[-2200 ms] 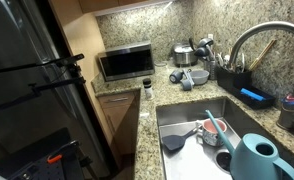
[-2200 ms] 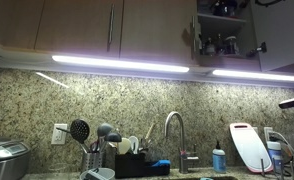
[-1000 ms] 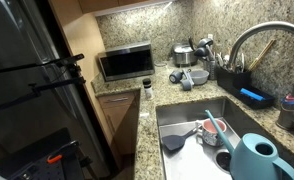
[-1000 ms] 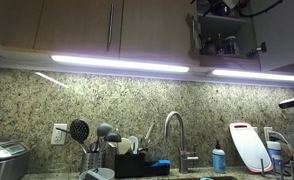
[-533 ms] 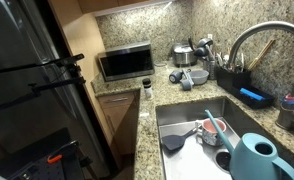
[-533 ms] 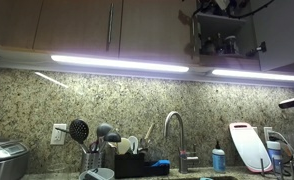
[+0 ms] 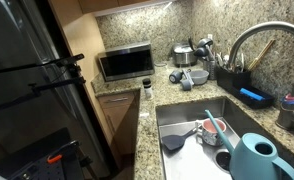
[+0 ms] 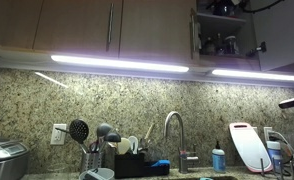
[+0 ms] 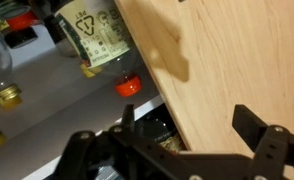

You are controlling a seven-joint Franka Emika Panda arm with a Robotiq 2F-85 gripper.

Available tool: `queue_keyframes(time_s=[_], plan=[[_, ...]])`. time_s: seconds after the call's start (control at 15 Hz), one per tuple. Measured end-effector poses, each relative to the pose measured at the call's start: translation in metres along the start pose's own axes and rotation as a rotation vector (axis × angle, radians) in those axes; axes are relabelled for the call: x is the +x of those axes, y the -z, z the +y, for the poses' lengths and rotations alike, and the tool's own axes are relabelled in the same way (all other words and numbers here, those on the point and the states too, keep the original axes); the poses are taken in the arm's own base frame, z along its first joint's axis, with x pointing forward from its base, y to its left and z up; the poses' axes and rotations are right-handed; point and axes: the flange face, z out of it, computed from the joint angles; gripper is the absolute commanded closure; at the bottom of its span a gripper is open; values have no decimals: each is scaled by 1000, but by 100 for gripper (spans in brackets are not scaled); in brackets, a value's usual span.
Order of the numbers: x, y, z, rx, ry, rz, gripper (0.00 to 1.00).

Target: Open the left door of the rightmost cabinet

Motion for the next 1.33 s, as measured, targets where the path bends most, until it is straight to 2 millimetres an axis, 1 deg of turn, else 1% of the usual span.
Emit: queue_keyframes(time_s=[0.13,0.4,0.47,0.53,0.6,0.67,0.73,1.0,1.07,1.13,1.2,1.33], plan=[[7,4,11,-23,-13,20,0],[24,4,53,-145,-95,110,0],[26,3,62,-175,-113,130,25],[26,2,69,-198,-125,146,27],[26,1,72,-213,-135,163,34],[25,-1,73,-222,-145,177,44],[23,-2,72,-228,-155,184,51],[15,-5,56,-228,-181,199,82],[13,-5,51,-227,-184,201,88],[11,-6,48,-226,-188,203,97],[9,-6,44,-225,-192,205,100],[5,-8,40,-226,-188,205,100]])
